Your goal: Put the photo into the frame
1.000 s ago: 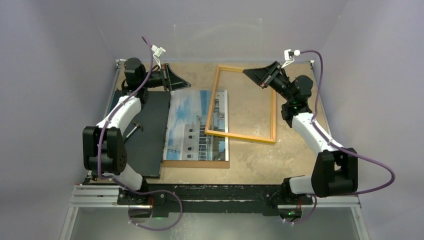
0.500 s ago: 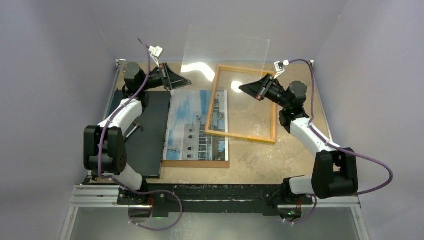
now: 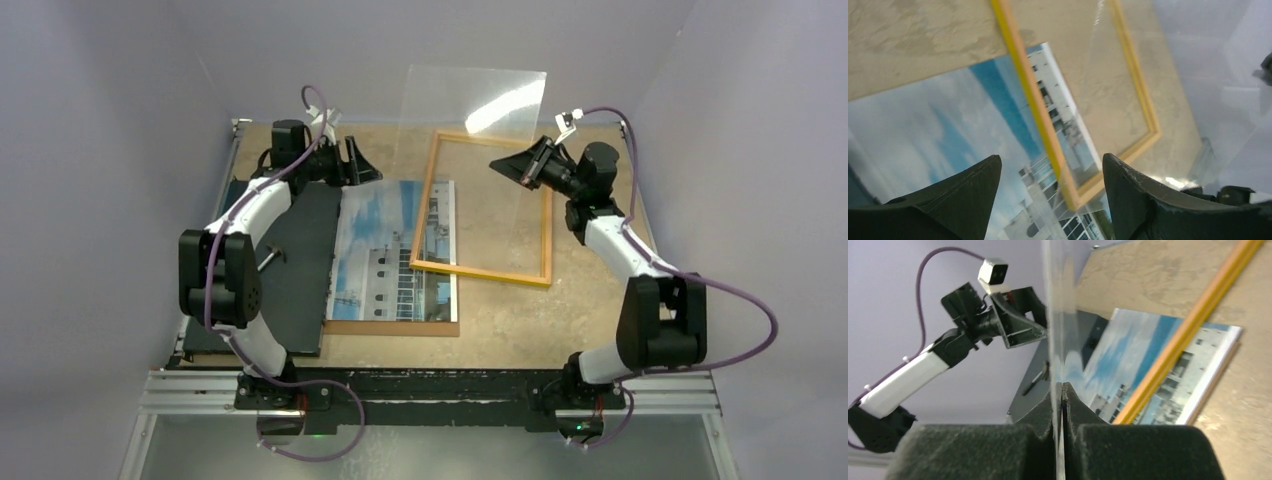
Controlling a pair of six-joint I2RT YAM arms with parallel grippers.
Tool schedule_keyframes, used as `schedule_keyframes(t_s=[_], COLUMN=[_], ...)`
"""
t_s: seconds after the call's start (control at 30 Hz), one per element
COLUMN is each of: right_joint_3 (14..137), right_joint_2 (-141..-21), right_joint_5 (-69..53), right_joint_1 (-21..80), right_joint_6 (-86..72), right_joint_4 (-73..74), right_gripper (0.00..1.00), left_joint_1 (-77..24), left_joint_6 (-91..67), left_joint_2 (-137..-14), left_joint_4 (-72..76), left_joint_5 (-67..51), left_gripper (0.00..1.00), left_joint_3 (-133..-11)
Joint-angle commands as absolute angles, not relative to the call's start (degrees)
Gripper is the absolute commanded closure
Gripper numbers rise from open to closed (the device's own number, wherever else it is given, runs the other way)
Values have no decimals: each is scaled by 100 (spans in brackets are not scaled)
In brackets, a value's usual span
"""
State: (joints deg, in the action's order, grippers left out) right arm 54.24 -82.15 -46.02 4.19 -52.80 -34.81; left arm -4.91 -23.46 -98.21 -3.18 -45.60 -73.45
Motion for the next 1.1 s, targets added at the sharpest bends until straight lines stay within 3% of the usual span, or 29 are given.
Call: schedule_keyframes(t_s=[0.0,0.5,1.07], right_joint_3=[5824,7457,7976], right_joint_2=[-8810,-10207,-10923], right_joint_5=[-4743,-3788,-3005], right_joint_1=[244,142,88], right_joint_6=[-4901,-3072,-2471], right_joint_4=[-3126,-191,788], right_gripper=[100,100,98], left_joint_1=[-565,-1512,-1639], left_joint_6=[-1174,-99,408], left_joint_2=[-9883,-10007,-10175], left_joint_4=[-1218,-1666,-2115], left_joint_5=[-3597,-2827,-2754], left_gripper=[27,30,34], left_joint_3=[-7530,-7295,-7326])
